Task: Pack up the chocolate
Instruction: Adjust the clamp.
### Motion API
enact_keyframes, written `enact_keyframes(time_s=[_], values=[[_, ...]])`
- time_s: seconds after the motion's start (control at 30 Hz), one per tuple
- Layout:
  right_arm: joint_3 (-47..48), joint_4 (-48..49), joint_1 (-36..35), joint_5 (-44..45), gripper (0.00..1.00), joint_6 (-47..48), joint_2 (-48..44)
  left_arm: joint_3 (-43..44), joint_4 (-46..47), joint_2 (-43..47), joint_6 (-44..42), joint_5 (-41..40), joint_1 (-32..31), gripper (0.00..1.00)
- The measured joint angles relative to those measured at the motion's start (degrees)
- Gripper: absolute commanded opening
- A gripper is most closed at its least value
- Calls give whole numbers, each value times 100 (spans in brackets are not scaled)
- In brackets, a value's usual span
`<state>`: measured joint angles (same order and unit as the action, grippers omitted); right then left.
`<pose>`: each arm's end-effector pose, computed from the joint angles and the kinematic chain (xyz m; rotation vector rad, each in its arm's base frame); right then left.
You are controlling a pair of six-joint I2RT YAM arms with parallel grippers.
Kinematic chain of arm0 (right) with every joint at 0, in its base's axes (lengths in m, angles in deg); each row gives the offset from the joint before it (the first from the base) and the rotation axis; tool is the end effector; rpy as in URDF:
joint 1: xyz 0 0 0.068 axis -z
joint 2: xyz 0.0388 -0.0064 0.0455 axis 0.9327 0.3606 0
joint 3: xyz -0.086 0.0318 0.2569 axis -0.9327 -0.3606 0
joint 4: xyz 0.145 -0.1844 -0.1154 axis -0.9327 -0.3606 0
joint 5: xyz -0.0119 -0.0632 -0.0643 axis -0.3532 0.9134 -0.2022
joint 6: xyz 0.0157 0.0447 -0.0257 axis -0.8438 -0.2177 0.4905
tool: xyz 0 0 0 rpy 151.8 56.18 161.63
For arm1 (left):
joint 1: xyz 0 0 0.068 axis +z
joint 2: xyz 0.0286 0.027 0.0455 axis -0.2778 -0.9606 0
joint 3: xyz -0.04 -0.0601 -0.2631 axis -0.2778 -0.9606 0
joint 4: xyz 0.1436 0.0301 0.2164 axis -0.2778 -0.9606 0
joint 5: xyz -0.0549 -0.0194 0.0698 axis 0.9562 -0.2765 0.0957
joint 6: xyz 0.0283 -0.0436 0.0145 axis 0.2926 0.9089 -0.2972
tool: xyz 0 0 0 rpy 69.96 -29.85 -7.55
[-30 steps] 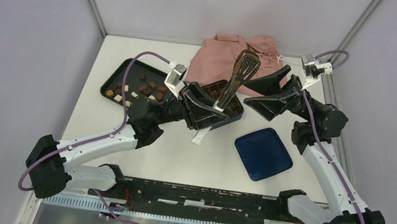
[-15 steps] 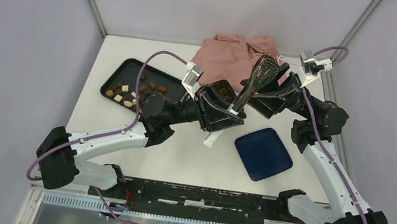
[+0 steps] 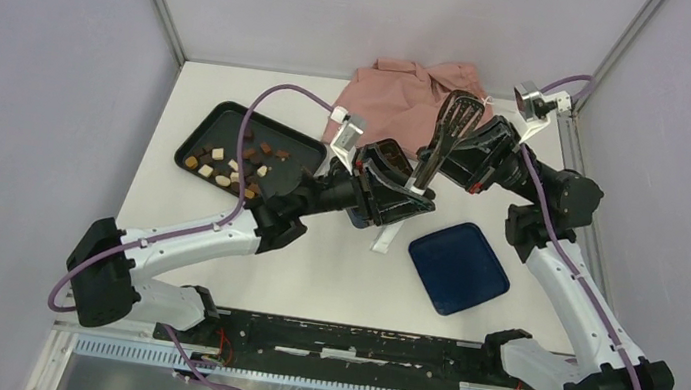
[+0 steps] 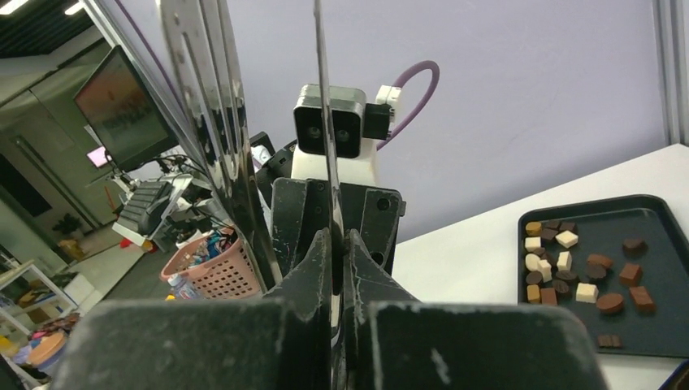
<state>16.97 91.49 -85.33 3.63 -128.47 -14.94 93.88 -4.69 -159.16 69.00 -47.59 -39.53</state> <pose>0.1956 0.0887 0.4331 -0.5873 1.2139 1.6815 0.1530 -0.2508 0.3857 0.5895 1.2324 -1.7394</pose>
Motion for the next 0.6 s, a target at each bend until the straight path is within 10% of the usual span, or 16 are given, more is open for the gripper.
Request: enact_keyframes(time_s=[0.23, 0.6], values=[[-144, 195, 11, 195, 0, -450, 79, -319, 282, 219, -302, -409, -162, 81], [-356, 511, 20, 369, 0, -876, 85, -859, 1191, 280, -570, -1388, -363, 100]])
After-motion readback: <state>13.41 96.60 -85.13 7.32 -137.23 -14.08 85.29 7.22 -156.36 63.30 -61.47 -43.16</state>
